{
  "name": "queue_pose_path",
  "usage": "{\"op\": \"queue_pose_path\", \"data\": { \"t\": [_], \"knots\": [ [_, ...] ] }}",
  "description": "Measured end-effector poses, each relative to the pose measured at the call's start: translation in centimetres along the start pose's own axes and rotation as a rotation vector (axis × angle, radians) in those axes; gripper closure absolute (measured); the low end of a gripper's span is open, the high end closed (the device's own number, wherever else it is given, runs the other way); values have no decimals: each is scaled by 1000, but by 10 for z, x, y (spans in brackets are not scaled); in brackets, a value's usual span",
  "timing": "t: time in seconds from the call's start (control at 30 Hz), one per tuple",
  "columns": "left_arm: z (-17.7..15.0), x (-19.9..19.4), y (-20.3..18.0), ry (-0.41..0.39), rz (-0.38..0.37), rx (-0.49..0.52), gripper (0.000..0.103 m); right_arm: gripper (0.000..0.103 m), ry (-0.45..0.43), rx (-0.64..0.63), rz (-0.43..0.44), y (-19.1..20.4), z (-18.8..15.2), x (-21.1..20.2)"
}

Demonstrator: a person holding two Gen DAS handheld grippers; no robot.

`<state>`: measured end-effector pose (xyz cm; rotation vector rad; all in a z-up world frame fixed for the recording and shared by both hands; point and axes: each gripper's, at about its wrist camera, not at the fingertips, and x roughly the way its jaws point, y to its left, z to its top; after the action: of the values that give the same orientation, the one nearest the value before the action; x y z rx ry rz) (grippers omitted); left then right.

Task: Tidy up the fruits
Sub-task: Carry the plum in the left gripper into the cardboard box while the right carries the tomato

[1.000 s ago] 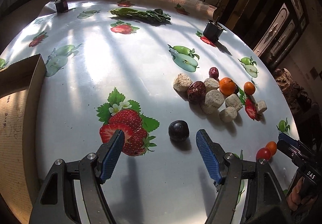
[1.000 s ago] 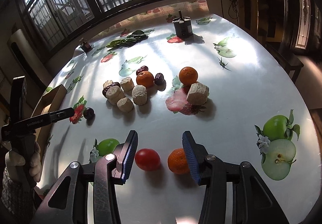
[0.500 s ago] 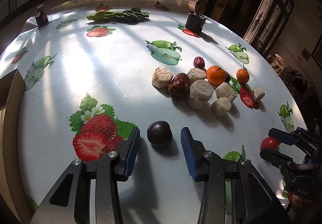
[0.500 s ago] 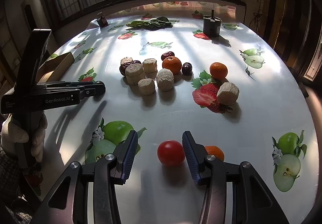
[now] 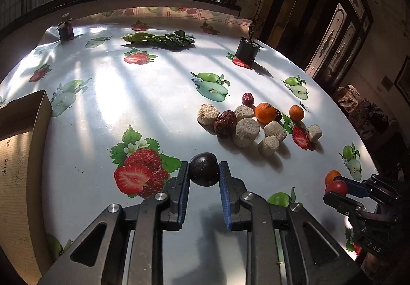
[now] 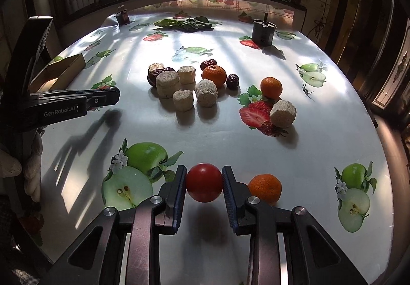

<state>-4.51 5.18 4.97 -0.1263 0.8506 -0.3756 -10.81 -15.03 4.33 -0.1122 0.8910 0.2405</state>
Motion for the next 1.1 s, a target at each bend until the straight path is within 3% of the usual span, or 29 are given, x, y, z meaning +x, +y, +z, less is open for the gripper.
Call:
{"op": "queue_pose_path", "data": {
  "t": [0.27,0.4,0.53,0.67,0.77,0.93,1.1],
  "knots": [
    [11,-158,48,-224,-80,-130,82,73,-173,-98,186,75,57,-63],
    [30,-225,85,-314,25,-142,81,73,-264,-106,339,119,105,-94],
    [72,-262,135,-327,208,-139,81,73,-380,-107,422,157,170,-126],
    [107,-246,190,-264,339,-154,81,73,-401,-94,484,198,234,-126],
    [107,-213,226,-199,380,-191,81,73,-333,-108,468,235,256,-85],
    [81,-134,276,-47,340,-287,81,73,-111,-151,436,291,242,27],
    [59,-68,309,87,310,-374,82,73,61,-176,396,318,212,118]
  ]
}}
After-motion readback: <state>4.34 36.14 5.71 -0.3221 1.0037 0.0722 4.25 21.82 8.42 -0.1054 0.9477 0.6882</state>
